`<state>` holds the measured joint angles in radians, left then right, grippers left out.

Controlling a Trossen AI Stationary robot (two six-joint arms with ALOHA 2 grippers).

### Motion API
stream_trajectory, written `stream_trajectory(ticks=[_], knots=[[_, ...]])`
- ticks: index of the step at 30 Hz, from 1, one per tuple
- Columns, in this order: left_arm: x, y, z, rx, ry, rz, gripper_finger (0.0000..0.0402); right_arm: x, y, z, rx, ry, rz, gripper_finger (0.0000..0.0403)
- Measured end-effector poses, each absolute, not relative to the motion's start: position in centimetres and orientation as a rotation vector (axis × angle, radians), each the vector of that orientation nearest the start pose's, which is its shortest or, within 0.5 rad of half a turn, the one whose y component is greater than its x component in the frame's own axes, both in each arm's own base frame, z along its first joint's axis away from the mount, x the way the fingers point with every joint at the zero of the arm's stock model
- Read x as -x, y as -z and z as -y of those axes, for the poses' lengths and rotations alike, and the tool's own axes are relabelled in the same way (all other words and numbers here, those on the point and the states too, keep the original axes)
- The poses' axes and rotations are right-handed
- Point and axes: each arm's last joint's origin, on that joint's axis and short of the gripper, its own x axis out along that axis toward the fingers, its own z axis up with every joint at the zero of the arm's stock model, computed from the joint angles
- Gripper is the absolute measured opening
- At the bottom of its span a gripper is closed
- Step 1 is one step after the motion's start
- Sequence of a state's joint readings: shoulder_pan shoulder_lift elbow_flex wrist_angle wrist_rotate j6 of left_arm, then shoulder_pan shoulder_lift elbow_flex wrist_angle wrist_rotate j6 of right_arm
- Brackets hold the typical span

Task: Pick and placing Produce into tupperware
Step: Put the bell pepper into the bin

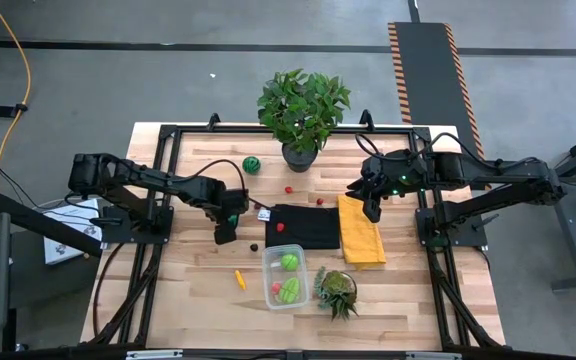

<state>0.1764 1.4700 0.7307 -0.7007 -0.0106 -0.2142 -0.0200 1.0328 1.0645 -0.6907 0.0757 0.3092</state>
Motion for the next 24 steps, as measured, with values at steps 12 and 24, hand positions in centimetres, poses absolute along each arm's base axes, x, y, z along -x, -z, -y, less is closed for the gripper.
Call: stream_trajectory(ticks=[12, 24], knots=[[-22.7, -16.0, -4.0, 0.306, -0.289, -1.440, 0.0211, -20.4, -33.9, 0.6, -0.282, 0.195, -0.639, 0.0083], [-23.9, -18.6, -4.2, 0.300, -0.285, -1.426, 0.0213, -20.4, -33.9, 0.6, -0.282, 0.195, -0.639, 0.0083]])
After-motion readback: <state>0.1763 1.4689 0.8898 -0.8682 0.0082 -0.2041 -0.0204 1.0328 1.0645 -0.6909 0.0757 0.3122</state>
